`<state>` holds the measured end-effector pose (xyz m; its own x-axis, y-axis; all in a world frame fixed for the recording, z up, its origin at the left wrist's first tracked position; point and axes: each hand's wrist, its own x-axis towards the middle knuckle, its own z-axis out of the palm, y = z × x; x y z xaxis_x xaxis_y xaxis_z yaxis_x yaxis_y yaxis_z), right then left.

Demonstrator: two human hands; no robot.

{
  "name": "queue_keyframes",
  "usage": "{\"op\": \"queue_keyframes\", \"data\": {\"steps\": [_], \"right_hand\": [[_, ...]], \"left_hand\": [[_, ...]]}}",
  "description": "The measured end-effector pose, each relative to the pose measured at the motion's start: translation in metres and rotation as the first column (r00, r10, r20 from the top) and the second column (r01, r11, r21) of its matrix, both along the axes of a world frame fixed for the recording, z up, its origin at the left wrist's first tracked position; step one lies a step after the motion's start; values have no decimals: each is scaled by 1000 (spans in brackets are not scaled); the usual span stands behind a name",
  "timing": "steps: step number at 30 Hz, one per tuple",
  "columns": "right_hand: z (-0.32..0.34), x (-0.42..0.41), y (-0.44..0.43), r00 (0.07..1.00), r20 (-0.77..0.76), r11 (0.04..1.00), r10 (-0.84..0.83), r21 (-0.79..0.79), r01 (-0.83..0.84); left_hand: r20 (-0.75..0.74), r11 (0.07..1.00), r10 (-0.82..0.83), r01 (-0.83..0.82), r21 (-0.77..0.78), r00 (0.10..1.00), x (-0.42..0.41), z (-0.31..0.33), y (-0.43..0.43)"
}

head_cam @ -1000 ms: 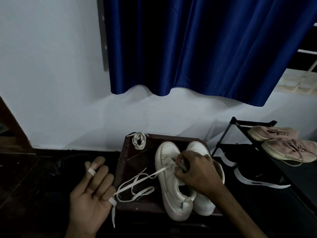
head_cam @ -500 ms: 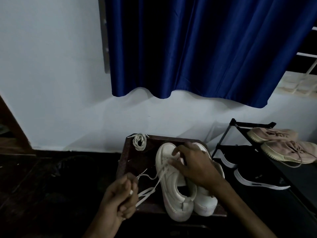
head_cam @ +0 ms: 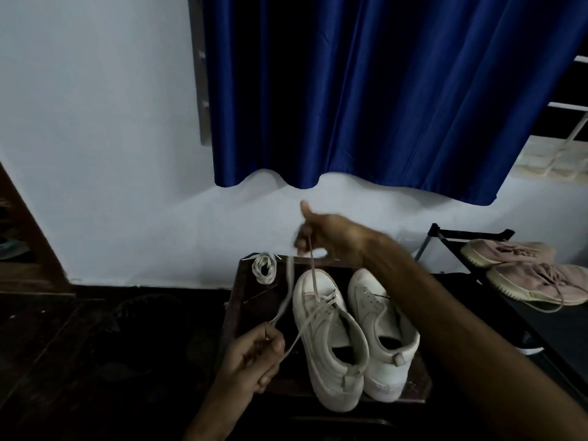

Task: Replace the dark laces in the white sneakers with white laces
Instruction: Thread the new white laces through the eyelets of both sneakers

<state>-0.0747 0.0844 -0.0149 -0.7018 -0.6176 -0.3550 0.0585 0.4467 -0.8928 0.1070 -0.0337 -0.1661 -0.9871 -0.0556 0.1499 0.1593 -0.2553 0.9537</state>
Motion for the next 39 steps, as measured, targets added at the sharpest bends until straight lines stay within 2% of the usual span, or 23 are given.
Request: {"op": "queue_keyframes", "data": {"steps": [2, 4, 7, 9, 11, 13, 15, 16, 18, 19, 21, 22, 24, 26, 27, 28, 30, 32, 34, 37, 39], "right_hand": [[32, -2, -3, 995, 91, 974, -49, -218, 68], [62, 0, -9, 997, 55, 935, -53, -348, 69], [93, 7, -19, 990, -84, 917, -113, -391, 72], [107, 11, -25, 983, -123, 905, -137, -419, 74], [113, 11, -27, 976, -132, 888, -174, -450, 98], [113, 10, -27, 969, -137, 879, -204, -462, 119], [106, 9, -24, 966, -150, 886, -208, -448, 121], [101, 8, -23, 965, -163, 895, -206, -430, 118], [90, 7, -18, 961, -185, 914, -205, -389, 120], [85, 7, -15, 960, -192, 921, -203, -369, 121], [77, 3, -9, 960, -216, 933, -180, -346, 97], [74, 2, -7, 959, -237, 938, -156, -338, 69], [70, 0, -2, 949, -295, 947, -115, -319, 16], [66, 2, -1, 925, -368, 957, -92, -289, -20], [63, 6, -2, 912, -403, 964, -76, -263, -35], [59, 11, -4, 896, -441, 973, -52, -225, -54], [46, 20, -7, 848, -529, 989, 29, -111, -103], [32, 30, -6, 799, -591, 990, 112, -4, -141], [18, 37, -3, 785, -604, 987, 142, 24, -160], [-2, 43, 2, 755, -633, 984, 173, 77, -161], [-12, 45, 5, 759, -622, 981, 193, 126, -146]], "left_hand": [[-22, 996, 1, -3, -92, 1000, -5, 0, 2], [-57, 983, 15, -25, -183, 998, -12, 3, 3], [-66, 956, 67, -82, -281, 996, -30, 13, 6], [-81, 953, 155, -171, -251, 985, -49, 21, 3], [-143, 955, 238, -259, -148, 961, -67, 33, -2], [-216, 956, 291, -274, 103, 932, -81, 50, -4], [-209, 874, 343, -230, 429, 916, -89, 73, -7], [-202, 815, 376, -218, 537, 904, -92, 82, -11], [-182, 742, 448, -250, 622, 875, -98, 89, -19], [-191, 747, 457, -258, 613, 869, -100, 85, -24], [-215, 821, 388, -230, 523, 896, -99, 63, -28], [-211, 883, 325, -216, 417, 922, -94, 49, -27], [-143, 968, 249, -240, 77, 958, -78, 20, -23], [-124, 912, 344, -362, -192, 931, -71, -1, -22], [-156, 861, 420, -447, -242, 894, -71, -3, -24], [-172, 822, 487, -516, -243, 856, -75, 2, -26], [-55, 844, 509, -510, -166, 859, -86, 28, -28], [142, 935, 350, -336, -113, 926, -97, 59, -24], [279, 984, 152, -171, 45, 948, -104, 83, -23], [331, 968, -45, -41, 247, 942, -115, 103, -29], [344, 967, -15, -73, 243, 939, -119, 111, -33]]}}
